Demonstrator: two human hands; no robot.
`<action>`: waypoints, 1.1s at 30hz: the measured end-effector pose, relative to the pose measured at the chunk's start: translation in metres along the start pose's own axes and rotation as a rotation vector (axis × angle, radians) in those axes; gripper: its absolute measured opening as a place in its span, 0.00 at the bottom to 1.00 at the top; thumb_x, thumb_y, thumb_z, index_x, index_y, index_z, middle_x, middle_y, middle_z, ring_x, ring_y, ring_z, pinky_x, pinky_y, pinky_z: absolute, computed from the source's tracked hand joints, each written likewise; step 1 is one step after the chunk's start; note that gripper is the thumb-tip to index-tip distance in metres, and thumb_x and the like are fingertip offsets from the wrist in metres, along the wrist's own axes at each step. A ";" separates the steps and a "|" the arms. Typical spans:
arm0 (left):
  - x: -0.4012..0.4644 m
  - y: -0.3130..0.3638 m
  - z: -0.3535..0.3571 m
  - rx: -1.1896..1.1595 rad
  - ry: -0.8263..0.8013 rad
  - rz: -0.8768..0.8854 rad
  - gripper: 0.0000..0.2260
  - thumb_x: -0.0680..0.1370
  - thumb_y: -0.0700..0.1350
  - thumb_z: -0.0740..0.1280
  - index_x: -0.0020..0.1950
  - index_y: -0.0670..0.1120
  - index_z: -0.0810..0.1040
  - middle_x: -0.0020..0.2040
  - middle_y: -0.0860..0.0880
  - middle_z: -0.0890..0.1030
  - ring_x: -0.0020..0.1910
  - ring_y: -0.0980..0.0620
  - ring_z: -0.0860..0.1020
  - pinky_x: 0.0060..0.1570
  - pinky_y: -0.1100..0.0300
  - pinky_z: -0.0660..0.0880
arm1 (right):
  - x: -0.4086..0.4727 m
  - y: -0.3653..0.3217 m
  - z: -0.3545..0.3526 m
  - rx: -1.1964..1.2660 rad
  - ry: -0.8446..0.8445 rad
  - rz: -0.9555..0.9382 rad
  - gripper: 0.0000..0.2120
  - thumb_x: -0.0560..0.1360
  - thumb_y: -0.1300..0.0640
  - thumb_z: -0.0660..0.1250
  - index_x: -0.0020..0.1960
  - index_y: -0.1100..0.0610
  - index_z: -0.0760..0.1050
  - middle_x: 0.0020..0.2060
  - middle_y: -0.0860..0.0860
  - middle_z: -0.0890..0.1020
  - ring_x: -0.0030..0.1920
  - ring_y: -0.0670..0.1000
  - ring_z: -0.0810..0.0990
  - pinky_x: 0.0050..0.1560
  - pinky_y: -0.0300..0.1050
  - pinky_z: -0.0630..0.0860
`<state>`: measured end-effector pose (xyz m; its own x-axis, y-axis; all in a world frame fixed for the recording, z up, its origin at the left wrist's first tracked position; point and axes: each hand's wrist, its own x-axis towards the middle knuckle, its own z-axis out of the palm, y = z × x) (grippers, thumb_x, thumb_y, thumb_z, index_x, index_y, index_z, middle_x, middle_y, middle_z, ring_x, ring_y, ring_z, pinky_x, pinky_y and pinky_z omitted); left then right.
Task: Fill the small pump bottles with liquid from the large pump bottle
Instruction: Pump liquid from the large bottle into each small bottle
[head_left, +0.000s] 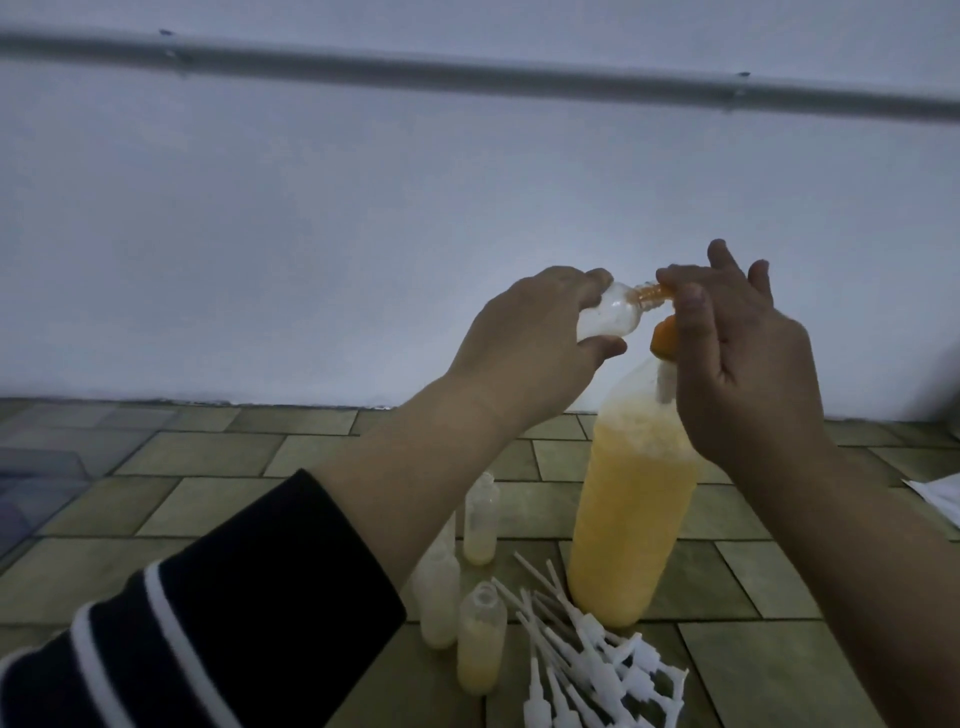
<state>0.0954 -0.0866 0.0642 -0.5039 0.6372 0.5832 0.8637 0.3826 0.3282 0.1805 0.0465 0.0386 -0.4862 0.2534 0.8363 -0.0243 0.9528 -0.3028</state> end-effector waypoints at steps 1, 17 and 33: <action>0.001 0.001 -0.002 0.000 0.007 0.006 0.18 0.75 0.53 0.67 0.64 0.50 0.72 0.60 0.54 0.76 0.52 0.54 0.74 0.46 0.62 0.65 | 0.003 -0.001 -0.003 0.013 -0.009 -0.006 0.25 0.81 0.47 0.44 0.60 0.58 0.76 0.60 0.52 0.78 0.73 0.48 0.61 0.73 0.36 0.48; 0.006 0.004 0.001 0.033 0.008 0.000 0.19 0.75 0.53 0.67 0.65 0.51 0.71 0.61 0.53 0.76 0.53 0.53 0.75 0.48 0.62 0.67 | 0.003 0.003 0.002 -0.027 0.021 -0.025 0.26 0.81 0.49 0.44 0.62 0.61 0.74 0.61 0.55 0.78 0.73 0.53 0.62 0.74 0.44 0.51; 0.005 0.000 -0.001 0.042 0.011 0.033 0.19 0.75 0.53 0.67 0.65 0.51 0.71 0.61 0.54 0.75 0.53 0.53 0.75 0.49 0.61 0.70 | -0.001 -0.005 0.006 -0.115 0.023 0.014 0.32 0.79 0.41 0.39 0.62 0.59 0.73 0.64 0.53 0.75 0.74 0.51 0.60 0.72 0.40 0.49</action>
<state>0.0930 -0.0839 0.0678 -0.4745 0.6428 0.6014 0.8785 0.3891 0.2773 0.1757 0.0405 0.0366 -0.4658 0.2692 0.8429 0.0830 0.9617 -0.2613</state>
